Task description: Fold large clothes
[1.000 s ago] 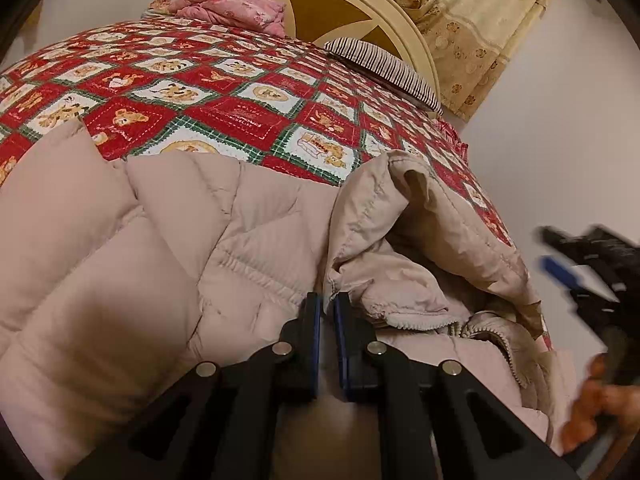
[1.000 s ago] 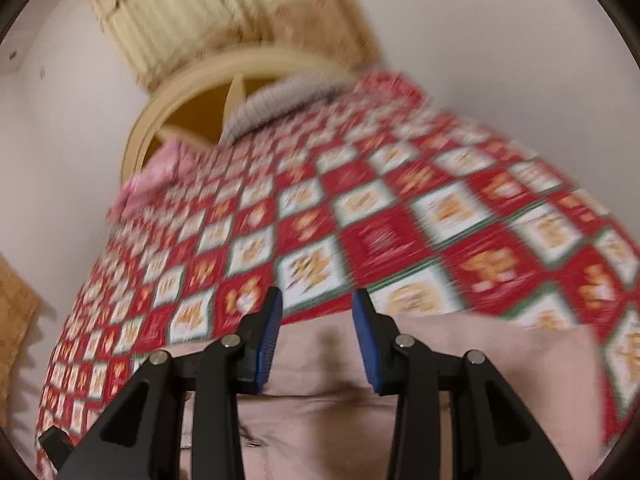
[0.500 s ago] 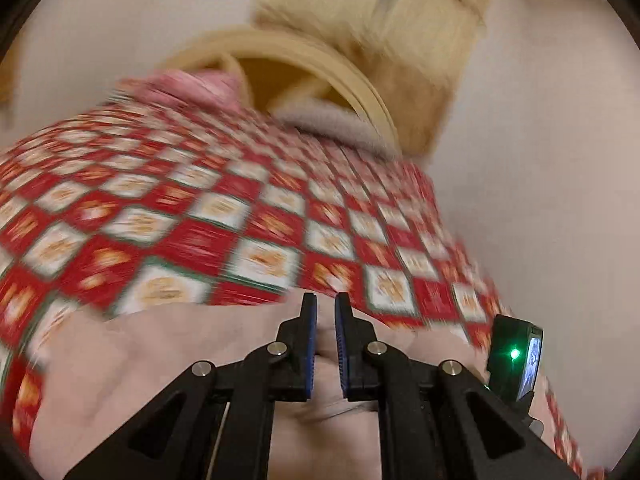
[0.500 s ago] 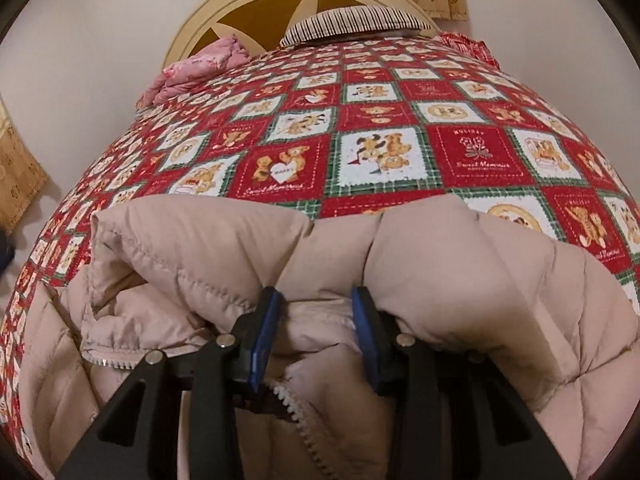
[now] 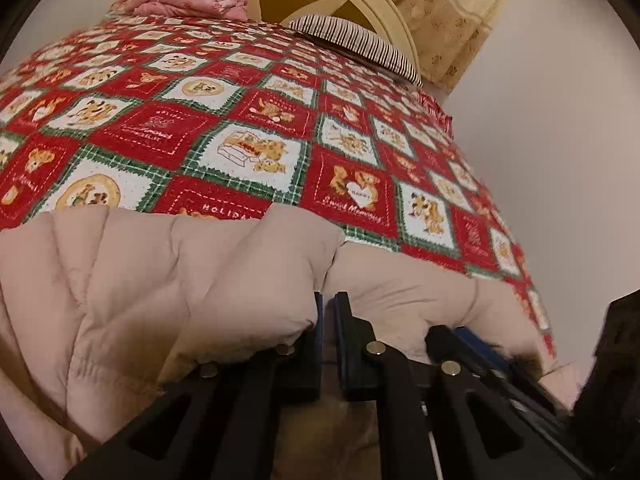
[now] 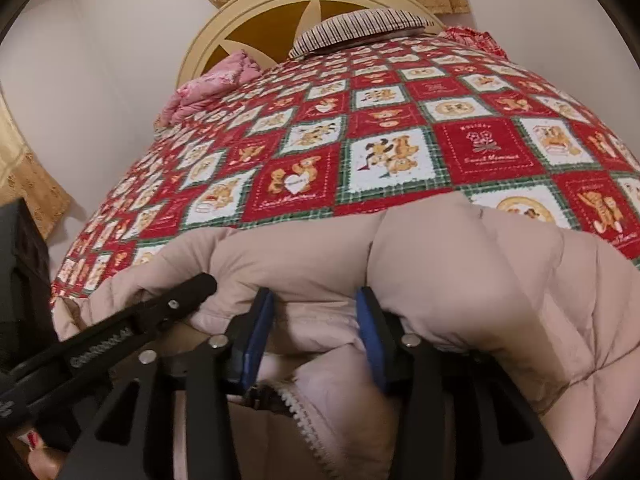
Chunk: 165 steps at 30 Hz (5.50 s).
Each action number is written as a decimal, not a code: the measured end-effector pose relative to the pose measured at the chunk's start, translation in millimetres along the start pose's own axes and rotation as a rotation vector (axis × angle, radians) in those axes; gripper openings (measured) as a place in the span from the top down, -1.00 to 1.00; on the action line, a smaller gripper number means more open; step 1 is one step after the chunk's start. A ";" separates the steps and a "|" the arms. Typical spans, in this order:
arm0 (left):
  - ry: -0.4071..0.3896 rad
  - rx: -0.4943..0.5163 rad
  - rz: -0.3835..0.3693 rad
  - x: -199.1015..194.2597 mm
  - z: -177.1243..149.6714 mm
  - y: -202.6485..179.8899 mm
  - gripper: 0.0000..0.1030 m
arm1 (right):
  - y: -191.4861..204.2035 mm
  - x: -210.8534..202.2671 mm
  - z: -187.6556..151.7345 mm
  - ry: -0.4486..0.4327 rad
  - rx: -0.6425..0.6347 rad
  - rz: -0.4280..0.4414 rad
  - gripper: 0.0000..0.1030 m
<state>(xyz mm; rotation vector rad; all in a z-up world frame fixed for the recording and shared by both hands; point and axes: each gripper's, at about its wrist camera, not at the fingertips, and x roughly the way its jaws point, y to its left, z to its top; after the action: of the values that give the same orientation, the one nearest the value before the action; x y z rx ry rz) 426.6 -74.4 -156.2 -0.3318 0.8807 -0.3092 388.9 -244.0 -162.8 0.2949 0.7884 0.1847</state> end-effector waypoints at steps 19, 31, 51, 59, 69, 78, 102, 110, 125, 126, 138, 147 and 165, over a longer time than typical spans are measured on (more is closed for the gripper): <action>0.007 0.032 0.035 7.3 0.3 -2.0 0.85 | -23.5 -0.4 6.1 0.012 0.094 -0.430 -0.33; 0.044 -0.016 -0.005 -20.9 -3.7 3.9 0.85 | -28.4 -13.3 -1.6 -0.023 0.076 -0.461 -0.44; -0.150 0.261 0.059 -285.4 -152.2 92.6 -0.30 | -5.8 -301.4 -152.6 -0.308 0.034 -0.302 -0.82; -0.142 0.234 0.039 -328.1 -213.2 129.3 -0.31 | -13.1 -382.9 -226.4 -0.278 0.022 -0.398 -0.90; -0.066 0.030 -0.069 -348.1 -272.2 177.0 -0.31 | -22.9 -375.5 -287.3 -0.103 0.018 -0.326 -0.88; -0.039 -0.013 -0.133 -340.6 -292.0 182.2 -0.31 | -44.6 -363.5 -313.7 -0.037 0.031 -0.388 -0.65; -0.004 0.138 -0.036 -336.0 -300.7 156.3 -0.31 | -44.0 -331.6 -332.5 0.104 0.070 -0.237 0.53; 0.001 0.002 -0.239 -344.9 -290.9 171.7 0.70 | -45.3 -354.5 -319.1 0.032 0.159 -0.113 0.68; -0.143 0.048 -0.514 -422.0 -259.0 132.6 0.81 | -33.3 -420.8 -279.4 -0.193 0.325 0.197 0.69; -0.143 0.045 -0.530 -426.6 -258.7 132.3 0.81 | -34.0 -427.5 -277.4 -0.206 0.332 0.210 0.69; -0.114 -0.068 -0.557 -424.4 -176.3 120.6 0.81 | -31.8 -450.6 -221.8 -0.302 0.375 0.268 0.70; -0.138 -0.221 -0.409 -335.4 -47.5 124.1 0.80 | -56.0 -392.8 -100.7 -0.371 0.418 0.261 0.70; 0.082 -0.567 -0.364 -121.0 11.2 198.4 0.51 | -152.8 -130.4 -40.0 -0.262 0.514 -0.099 0.15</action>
<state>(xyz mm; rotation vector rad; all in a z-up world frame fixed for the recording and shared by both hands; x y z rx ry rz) 388.1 154.8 -145.7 -1.0178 0.9788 -0.4074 278.1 -415.9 -152.4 0.7483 0.5783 -0.1541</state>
